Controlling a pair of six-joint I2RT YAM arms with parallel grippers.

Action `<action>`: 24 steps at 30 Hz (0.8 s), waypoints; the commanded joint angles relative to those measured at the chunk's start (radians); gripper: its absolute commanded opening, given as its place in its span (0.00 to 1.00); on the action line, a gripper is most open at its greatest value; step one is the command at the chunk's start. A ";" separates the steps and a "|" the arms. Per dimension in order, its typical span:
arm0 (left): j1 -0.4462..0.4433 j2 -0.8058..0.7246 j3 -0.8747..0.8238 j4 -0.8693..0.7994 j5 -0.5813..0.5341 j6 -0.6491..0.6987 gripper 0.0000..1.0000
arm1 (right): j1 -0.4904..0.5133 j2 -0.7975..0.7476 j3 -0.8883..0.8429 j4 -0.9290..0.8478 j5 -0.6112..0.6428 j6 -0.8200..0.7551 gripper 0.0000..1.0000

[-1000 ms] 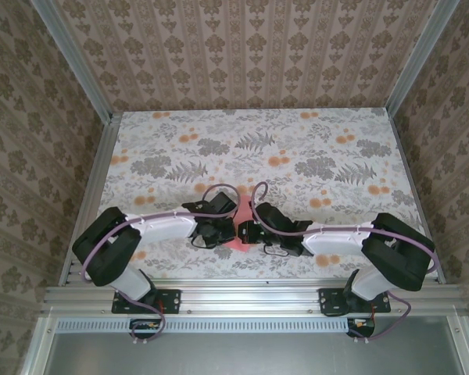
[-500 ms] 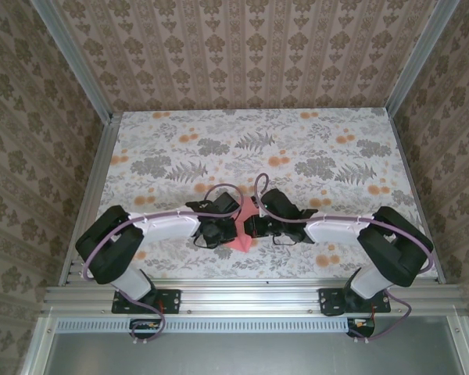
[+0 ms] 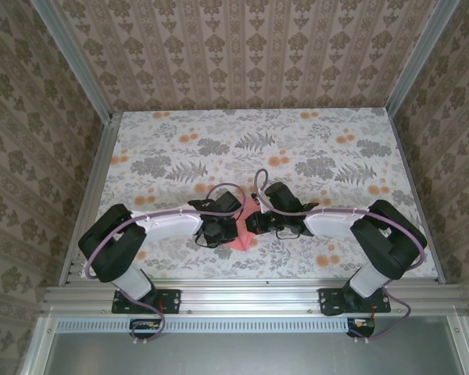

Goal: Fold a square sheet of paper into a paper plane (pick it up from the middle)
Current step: Fold the triangle a second time at the center of the table.

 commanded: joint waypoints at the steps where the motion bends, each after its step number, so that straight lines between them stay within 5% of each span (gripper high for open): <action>1: -0.012 0.057 -0.010 -0.046 -0.019 0.028 0.02 | -0.013 0.021 0.002 0.012 -0.046 -0.054 0.08; 24: -0.025 0.080 0.023 -0.059 -0.016 0.037 0.02 | -0.024 0.041 -0.016 0.017 0.044 -0.120 0.09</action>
